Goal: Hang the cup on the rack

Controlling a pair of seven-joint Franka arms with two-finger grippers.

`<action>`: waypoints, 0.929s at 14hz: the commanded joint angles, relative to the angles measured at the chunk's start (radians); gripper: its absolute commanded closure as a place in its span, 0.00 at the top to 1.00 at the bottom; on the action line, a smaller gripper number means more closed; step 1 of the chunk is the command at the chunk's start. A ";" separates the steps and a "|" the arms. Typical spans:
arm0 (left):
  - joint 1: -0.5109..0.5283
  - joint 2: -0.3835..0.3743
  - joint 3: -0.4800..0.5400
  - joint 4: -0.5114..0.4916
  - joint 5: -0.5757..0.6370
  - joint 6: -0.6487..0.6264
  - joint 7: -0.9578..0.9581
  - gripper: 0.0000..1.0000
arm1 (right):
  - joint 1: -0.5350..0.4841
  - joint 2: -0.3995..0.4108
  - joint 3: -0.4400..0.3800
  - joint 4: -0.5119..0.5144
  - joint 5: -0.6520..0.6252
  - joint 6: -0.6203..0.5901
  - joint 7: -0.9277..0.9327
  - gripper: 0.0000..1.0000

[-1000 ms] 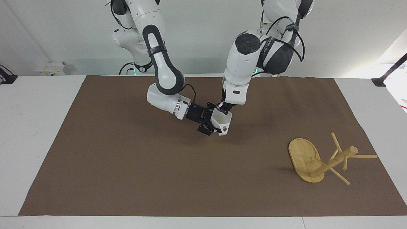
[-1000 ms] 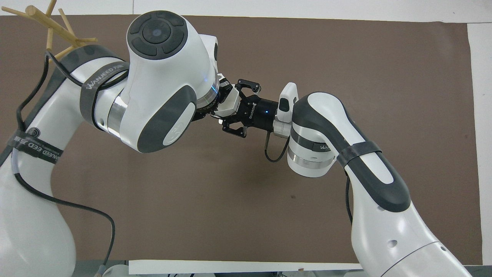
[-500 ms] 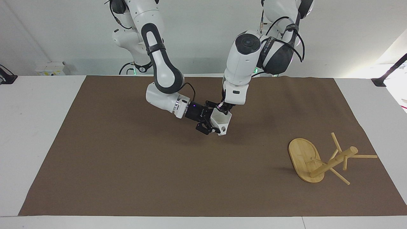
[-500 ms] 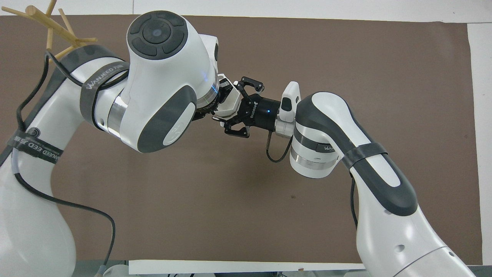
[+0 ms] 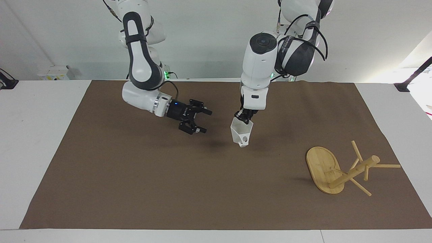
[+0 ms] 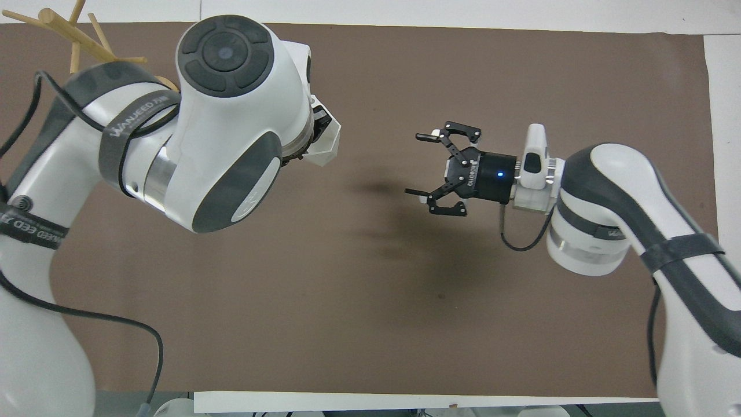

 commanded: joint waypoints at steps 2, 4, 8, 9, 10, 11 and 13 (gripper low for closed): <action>0.095 -0.354 -0.001 -0.467 0.015 0.303 0.002 0.00 | -0.209 0.001 0.010 0.044 -0.355 -0.144 0.062 1.00; 0.127 -0.457 -0.001 -0.673 0.015 0.507 0.025 0.00 | -0.289 0.025 0.009 0.132 -0.538 -0.227 0.156 1.00; 0.256 -0.524 0.001 -0.914 0.015 0.937 0.102 0.00 | -0.332 0.015 0.009 0.292 -0.868 -0.334 0.458 1.00; 0.284 -0.507 0.002 -0.916 0.015 1.003 0.116 0.00 | -0.332 0.006 0.007 0.324 -0.928 -0.371 0.523 1.00; 0.302 -0.478 0.002 -0.916 0.015 1.057 0.116 0.00 | -0.332 0.005 0.004 0.367 -0.988 -0.411 0.580 1.00; 0.324 -0.449 0.002 -0.917 0.015 1.135 0.116 0.00 | -0.332 0.005 0.004 0.430 -1.070 -0.460 0.650 1.00; 0.376 -0.355 0.002 -0.904 0.020 1.268 0.116 0.00 | -0.328 -0.008 0.005 0.537 -1.199 -0.523 0.837 1.00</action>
